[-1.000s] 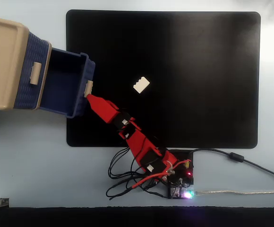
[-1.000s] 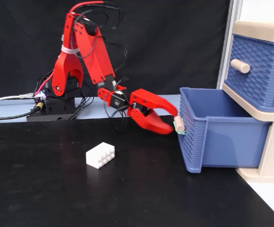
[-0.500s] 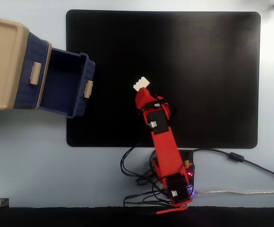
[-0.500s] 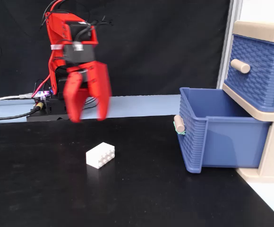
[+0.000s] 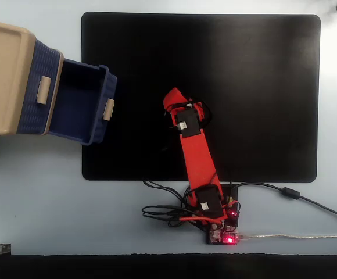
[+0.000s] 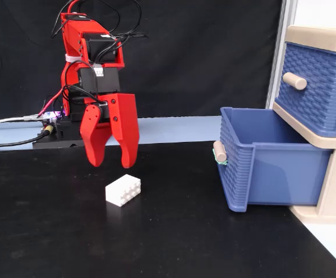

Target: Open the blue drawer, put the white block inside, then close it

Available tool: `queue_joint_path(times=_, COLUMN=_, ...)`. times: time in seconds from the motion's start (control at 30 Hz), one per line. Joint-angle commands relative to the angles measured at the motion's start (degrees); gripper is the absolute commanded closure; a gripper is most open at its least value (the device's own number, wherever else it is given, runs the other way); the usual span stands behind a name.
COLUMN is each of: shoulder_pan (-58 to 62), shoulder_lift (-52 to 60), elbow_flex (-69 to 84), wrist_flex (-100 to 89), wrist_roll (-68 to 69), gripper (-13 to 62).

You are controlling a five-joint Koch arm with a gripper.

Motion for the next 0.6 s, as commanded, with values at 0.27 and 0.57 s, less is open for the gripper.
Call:
queue_joint_path(times=0.27, shoulder_pan=-2.99, shoulder_lift=-9.93, elbow_flex=-4.39, wrist_flex=0.26, wrist_roll=5.19, gripper=16.0)
queue_joint_path(times=0.57, shoulder_pan=-4.13, shoulder_lift=-12.39, elbow_flex=-5.62, wrist_flex=2.90, wrist_roll=4.13, gripper=35.5)
